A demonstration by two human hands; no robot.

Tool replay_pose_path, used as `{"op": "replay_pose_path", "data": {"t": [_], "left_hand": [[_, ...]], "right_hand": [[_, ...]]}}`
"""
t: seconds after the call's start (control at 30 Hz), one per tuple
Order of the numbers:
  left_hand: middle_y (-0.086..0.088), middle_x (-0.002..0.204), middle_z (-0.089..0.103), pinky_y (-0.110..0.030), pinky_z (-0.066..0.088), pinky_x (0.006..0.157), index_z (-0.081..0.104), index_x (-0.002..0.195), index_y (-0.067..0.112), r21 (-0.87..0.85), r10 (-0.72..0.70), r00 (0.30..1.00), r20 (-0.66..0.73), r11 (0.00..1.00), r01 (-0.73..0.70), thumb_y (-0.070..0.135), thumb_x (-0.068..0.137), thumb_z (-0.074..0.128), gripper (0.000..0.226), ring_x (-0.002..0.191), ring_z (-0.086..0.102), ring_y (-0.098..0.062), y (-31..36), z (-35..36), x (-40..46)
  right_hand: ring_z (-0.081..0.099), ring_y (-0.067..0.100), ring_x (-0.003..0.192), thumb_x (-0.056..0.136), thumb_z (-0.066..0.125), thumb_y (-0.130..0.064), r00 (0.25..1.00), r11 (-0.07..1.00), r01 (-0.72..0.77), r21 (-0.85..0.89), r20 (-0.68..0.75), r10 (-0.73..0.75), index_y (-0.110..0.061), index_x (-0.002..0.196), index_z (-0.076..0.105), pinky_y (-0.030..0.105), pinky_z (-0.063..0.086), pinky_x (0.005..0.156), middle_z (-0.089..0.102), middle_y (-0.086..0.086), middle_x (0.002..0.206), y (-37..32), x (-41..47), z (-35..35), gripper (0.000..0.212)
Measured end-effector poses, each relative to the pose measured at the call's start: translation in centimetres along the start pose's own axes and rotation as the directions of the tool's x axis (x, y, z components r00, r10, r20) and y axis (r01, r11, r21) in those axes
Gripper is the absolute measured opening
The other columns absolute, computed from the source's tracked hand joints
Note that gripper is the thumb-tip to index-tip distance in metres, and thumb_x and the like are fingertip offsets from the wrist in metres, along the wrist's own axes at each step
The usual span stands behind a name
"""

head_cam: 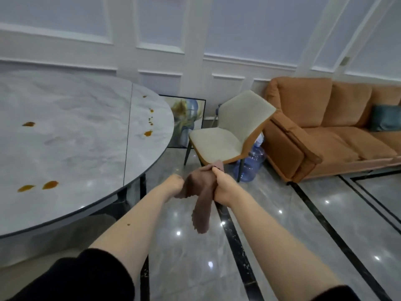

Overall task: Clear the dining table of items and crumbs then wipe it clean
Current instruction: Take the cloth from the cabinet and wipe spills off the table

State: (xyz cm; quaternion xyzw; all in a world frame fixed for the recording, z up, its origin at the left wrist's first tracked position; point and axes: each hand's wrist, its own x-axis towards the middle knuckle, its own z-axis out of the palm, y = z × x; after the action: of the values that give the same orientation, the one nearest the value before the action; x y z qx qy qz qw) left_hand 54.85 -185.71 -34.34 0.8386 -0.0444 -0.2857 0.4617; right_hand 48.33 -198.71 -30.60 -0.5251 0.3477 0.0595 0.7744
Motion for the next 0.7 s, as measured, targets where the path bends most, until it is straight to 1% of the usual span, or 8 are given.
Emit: {"op": "replay_pose_path", "data": {"t": [0.03, 0.13, 0.27, 0.4, 0.47, 0.57, 0.6, 0.7], "left_hand": [[-0.015, 0.083, 0.06, -0.018, 0.046, 0.052, 0.06, 0.097, 0.002, -0.015, -0.032, 0.999, 0.008, 0.999, 0.033, 0.002, 0.093, 0.041, 0.019, 0.075, 0.058, -0.025, 0.5, 0.5, 1.0], [-0.021, 0.125, 0.054, -0.028, 0.046, 0.09, 0.044, 0.132, 0.0, -0.044, -0.076, 0.992, -0.102, 0.996, 0.072, -0.001, 0.091, 0.042, 0.041, 0.112, 0.054, -0.032, 1.9, 1.4, 3.6], [-0.018, 0.107, 0.057, -0.035, 0.045, 0.081, 0.052, 0.089, 0.011, -0.218, -0.154, 0.98, -0.129, 0.968, 0.124, 0.005, 0.092, 0.035, 0.018, 0.092, 0.053, -0.027, 4.1, 1.4, 7.6], [-0.011, 0.104, 0.06, -0.04, 0.044, 0.088, 0.052, 0.112, 0.014, -0.381, -0.184, 0.972, -0.144, 0.917, 0.117, 0.015, 0.091, 0.034, 0.027, 0.09, 0.056, -0.024, 6.1, 0.1, 11.7], [-0.005, 0.095, 0.061, -0.041, 0.038, 0.091, 0.055, 0.101, 0.015, -0.43, -0.207, 0.975, -0.086, 0.89, 0.151, 0.021, 0.09, 0.037, 0.022, 0.086, 0.055, -0.019, 7.1, -0.4, 13.7], [-0.003, 0.096, 0.061, -0.045, 0.03, 0.101, 0.054, 0.08, 0.018, -0.517, -0.23, 0.972, -0.036, 0.837, 0.179, 0.025, 0.09, 0.039, 0.019, 0.096, 0.054, -0.02, 8.5, -1.9, 17.2], [-0.004, 0.102, 0.061, -0.044, 0.029, 0.101, 0.054, 0.081, 0.018, -0.539, -0.221, 0.974, -0.04, 0.826, 0.165, 0.021, 0.089, 0.039, 0.017, 0.101, 0.053, -0.02, 8.9, -2.5, 18.4], [-0.001, 0.125, 0.054, -0.035, 0.028, 0.089, 0.049, 0.123, 0.016, -0.552, -0.131, 0.988, -0.08, 0.831, 0.065, 0.012, 0.091, 0.04, 0.033, 0.111, 0.048, -0.016, 10.6, -4.4, 22.3]], "right_hand": [[0.056, 0.027, 0.089, 0.1, 0.037, -0.031, 0.999, 0.999, 0.01, 0.052, 0.045, -0.012, -0.01, 0.088, 0.056, 0.047, 0.041, 0.1, 0.058, 0.013, 0.092, -1.2, 1.5, -0.3, 0.03], [0.046, 0.016, 0.075, 0.101, 0.019, -0.035, 0.99, 0.985, -0.002, 0.173, 0.14, -0.022, -0.023, 0.084, 0.047, 0.042, 0.042, 0.086, 0.046, 0.001, 0.085, -4.4, 4.7, -0.2, 0.035], [0.043, 0.012, 0.07, 0.092, 0.04, -0.034, 0.975, 0.954, -0.066, 0.292, 0.224, -0.001, -0.022, 0.07, 0.047, 0.026, 0.037, 0.066, 0.048, 0.0, 0.059, -7.5, 8.6, 0.0, 0.026], [0.053, 0.017, 0.09, 0.097, 0.033, -0.031, 0.95, 0.963, -0.09, 0.253, 0.312, 0.007, -0.018, 0.089, 0.052, 0.029, 0.043, 0.083, 0.05, 0.003, 0.083, -10.7, 12.8, 1.0, 0.024], [0.051, 0.019, 0.117, 0.097, 0.035, -0.032, 0.951, 0.961, -0.13, 0.244, 0.304, 0.052, -0.012, 0.106, 0.05, 0.032, 0.039, 0.103, 0.05, 0.005, 0.096, -11.4, 14.9, 2.1, 0.027], [0.062, 0.019, 0.076, 0.092, 0.044, -0.032, 0.96, 0.983, -0.078, 0.167, 0.279, 0.029, 0.003, 0.097, 0.051, 0.033, 0.051, 0.068, 0.054, 0.008, 0.075, -14.0, 18.4, 3.4, 0.035], [0.062, 0.02, 0.073, 0.092, 0.043, -0.032, 0.954, 0.992, -0.006, 0.125, 0.299, -0.032, 0.001, 0.098, 0.052, 0.033, 0.051, 0.068, 0.059, 0.01, 0.075, -14.5, 18.8, 4.1, 0.034], [0.054, 0.028, 0.115, 0.1, 0.032, -0.039, 0.924, 0.966, -0.17, 0.196, 0.372, 0.087, -0.005, 0.118, 0.053, 0.038, 0.04, 0.1, 0.06, 0.015, 0.113, -17.6, 22.7, 4.7, 0.044]]}}
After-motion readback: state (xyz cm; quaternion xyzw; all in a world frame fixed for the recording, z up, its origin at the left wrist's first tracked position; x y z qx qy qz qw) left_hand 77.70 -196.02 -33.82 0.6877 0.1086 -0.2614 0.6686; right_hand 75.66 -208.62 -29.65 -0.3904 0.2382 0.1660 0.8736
